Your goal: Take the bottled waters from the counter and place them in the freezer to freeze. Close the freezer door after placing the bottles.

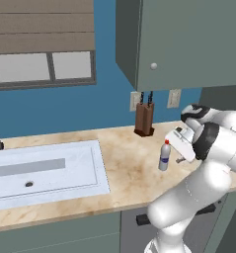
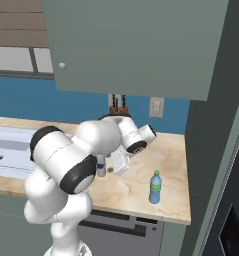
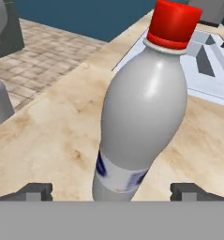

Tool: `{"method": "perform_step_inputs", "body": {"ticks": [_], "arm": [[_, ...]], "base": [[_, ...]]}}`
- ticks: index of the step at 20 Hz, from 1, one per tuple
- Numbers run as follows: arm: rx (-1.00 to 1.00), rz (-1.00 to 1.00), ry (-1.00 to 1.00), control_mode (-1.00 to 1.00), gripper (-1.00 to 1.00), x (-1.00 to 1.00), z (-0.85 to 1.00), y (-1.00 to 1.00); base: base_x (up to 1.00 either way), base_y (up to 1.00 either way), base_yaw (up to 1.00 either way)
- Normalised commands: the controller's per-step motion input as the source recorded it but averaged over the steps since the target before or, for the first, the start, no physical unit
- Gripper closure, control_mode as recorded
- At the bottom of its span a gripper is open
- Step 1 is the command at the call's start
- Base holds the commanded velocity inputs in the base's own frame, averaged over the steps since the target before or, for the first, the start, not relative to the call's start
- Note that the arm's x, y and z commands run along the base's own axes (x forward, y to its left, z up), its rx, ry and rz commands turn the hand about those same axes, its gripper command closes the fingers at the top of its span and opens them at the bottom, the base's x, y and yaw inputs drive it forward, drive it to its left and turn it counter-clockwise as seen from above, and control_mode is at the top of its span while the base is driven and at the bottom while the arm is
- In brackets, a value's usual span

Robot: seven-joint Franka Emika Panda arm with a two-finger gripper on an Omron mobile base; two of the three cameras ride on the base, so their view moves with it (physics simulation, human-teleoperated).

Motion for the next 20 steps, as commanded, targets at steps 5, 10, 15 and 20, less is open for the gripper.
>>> {"method": "perform_step_inputs", "body": {"ticks": [5,10,15,20], "arm": [[0.05,0.01,0.11,-1.00,-1.00,0.37,-0.12,-0.05],[0.10,0.00,0.13,-1.00,-1.00,0.02,0.00,0.00],[0.10,0.00,0.21,-1.00,-1.00,0.00,0.10,0.00],[0.08,0.00,0.20,-1.00,-1.00,0.01,0.07,0.00]], "base": [[0.00,0.00,0.00],[0.00,0.00,0.00],[0.00,0.00,0.00],[0.00,0.00,0.00]]}}
